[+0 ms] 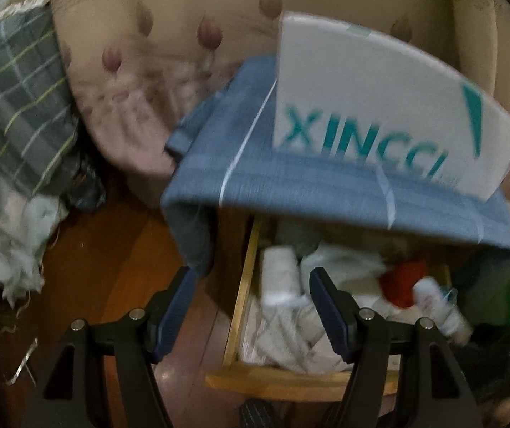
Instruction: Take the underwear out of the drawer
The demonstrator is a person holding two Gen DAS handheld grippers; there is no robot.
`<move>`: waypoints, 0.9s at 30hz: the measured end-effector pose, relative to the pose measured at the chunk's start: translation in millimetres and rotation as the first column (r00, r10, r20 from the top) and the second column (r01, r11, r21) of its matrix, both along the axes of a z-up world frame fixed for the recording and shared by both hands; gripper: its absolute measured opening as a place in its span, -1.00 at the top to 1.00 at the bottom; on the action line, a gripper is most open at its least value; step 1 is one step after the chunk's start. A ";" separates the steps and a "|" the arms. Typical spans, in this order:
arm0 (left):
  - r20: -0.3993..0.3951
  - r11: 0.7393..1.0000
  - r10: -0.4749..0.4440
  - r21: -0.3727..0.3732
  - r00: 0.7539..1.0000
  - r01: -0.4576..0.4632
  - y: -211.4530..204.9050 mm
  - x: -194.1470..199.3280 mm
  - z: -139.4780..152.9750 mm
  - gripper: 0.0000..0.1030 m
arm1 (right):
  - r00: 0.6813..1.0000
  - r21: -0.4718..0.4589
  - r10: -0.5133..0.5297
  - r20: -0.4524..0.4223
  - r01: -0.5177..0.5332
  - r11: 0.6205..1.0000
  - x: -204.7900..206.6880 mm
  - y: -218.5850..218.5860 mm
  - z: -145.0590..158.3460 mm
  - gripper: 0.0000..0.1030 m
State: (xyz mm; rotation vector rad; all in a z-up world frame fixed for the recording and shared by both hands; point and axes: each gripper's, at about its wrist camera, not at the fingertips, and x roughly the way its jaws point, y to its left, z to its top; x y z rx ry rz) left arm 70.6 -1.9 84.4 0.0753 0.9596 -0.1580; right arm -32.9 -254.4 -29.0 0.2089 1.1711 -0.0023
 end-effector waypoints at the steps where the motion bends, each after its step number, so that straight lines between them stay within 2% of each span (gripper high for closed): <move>1: -0.008 1.000 0.003 0.001 1.000 -0.003 1.2 -3.6 -8.1 -0.33 | 1.000 -0.004 0.004 0.006 -0.004 1.000 -0.5 0.5 1.7 0.48; 5: -0.041 1.000 0.018 -0.009 0.999 -0.018 5.2 -15.6 -35.7 -0.33 | 0.999 -0.008 0.015 0.044 -0.015 1.000 -5.2 1.3 11.0 0.48; 10: -0.064 0.999 0.036 -0.022 0.997 -0.038 13.2 -20.6 -56.3 -0.33 | 0.997 0.013 0.028 0.077 -0.029 0.999 -12.8 3.0 27.4 0.48; 15: -0.077 0.996 0.063 -0.057 0.995 -0.068 21.2 -21.1 -58.7 -0.33 | 0.992 0.042 0.059 0.109 -0.064 0.997 -23.3 5.4 53.8 0.48; 21: -0.072 0.991 0.087 -0.093 0.994 -0.093 28.6 -25.1 -58.3 -0.33 | 0.980 0.101 0.061 0.191 -0.081 0.992 -34.9 4.6 105.5 0.48; 27: -0.056 0.996 0.060 -0.065 0.997 -0.064 21.2 -26.9 -56.7 -0.33 | 0.947 0.090 0.072 0.313 -0.106 0.990 -25.9 1.5 184.7 0.48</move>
